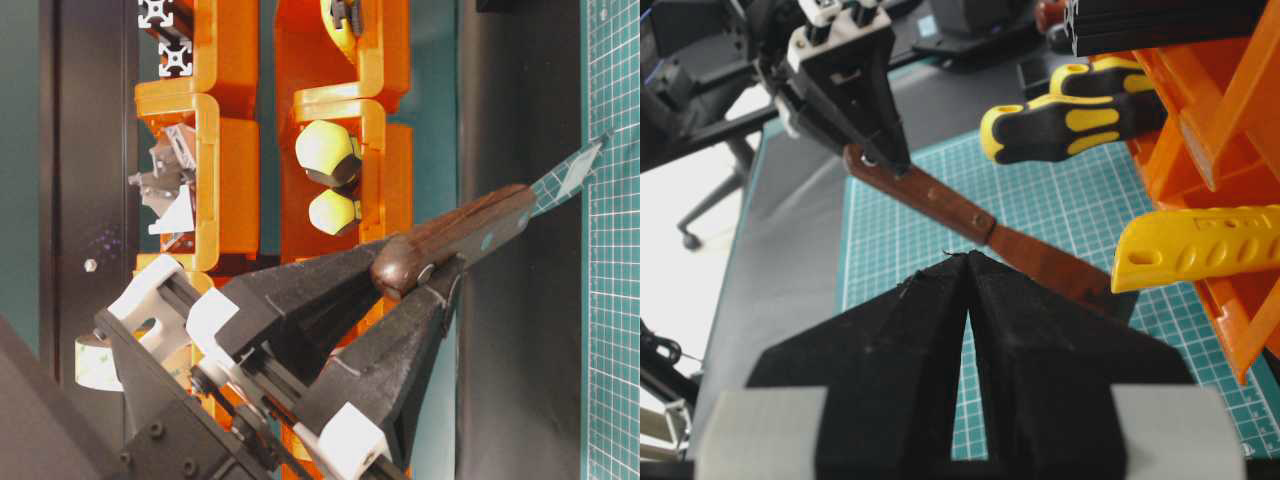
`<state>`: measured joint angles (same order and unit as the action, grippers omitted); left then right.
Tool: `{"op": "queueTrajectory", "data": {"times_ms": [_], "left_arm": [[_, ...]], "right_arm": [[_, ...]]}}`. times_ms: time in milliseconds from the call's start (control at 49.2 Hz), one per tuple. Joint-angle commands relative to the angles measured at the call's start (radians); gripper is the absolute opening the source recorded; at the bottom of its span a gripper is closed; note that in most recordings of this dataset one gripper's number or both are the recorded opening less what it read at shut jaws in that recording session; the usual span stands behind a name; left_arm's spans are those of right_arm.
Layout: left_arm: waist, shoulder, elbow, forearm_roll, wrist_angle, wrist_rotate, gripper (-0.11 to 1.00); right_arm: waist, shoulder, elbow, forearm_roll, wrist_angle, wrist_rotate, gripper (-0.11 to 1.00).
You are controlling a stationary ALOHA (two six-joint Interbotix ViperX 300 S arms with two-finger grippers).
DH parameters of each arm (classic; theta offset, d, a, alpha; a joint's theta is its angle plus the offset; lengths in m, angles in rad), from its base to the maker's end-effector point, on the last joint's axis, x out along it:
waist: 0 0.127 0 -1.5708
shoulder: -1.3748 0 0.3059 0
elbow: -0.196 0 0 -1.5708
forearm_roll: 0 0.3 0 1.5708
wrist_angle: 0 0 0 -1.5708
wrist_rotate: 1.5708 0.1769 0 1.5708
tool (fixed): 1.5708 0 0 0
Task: Pick scraper from container rack with left arm.
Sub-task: 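Pull the scraper out of the rack and carry it over the mat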
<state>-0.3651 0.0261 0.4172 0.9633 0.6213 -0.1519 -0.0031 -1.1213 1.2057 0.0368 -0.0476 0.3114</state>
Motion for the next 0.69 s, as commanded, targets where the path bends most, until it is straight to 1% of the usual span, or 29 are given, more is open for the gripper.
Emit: {"op": "queueTrajectory", "data": {"times_ms": [0, 163, 244, 366, 407, 427, 448, 590, 671], "left_arm": [[0.003, -0.015, -0.011, 0.006, -0.014, -0.003, 0.21], [0.005, -0.011, 0.000, 0.006, -0.017, -0.008, 0.21], [0.008, -0.012, 0.011, 0.006, -0.038, -0.021, 0.21], [0.015, -0.015, 0.023, 0.006, -0.063, -0.071, 0.21], [0.017, -0.017, 0.028, 0.006, -0.066, -0.097, 0.21], [0.017, -0.015, 0.028, 0.006, -0.066, -0.112, 0.24], [0.018, -0.017, 0.029, 0.006, -0.066, -0.124, 0.29], [0.021, -0.017, 0.041, 0.005, -0.080, -0.236, 0.70], [0.020, -0.018, 0.051, 0.003, -0.080, -0.328, 0.87]], "right_arm": [[-0.002, 0.006, -0.032, 0.002, -0.002, 0.000, 0.01], [-0.002, 0.006, -0.032, 0.002, -0.002, 0.000, 0.01], [-0.003, 0.006, -0.032, 0.002, -0.002, 0.002, 0.01], [-0.009, 0.006, -0.032, 0.002, -0.002, 0.002, 0.01], [-0.009, 0.006, -0.032, 0.002, -0.002, 0.002, 0.01], [-0.009, 0.006, -0.032, 0.002, -0.002, 0.002, 0.01], [-0.009, 0.006, -0.032, 0.002, -0.002, 0.002, 0.01], [-0.014, 0.006, -0.031, 0.002, -0.002, 0.000, 0.01], [-0.015, 0.006, -0.031, 0.002, -0.002, 0.000, 0.01]]}}
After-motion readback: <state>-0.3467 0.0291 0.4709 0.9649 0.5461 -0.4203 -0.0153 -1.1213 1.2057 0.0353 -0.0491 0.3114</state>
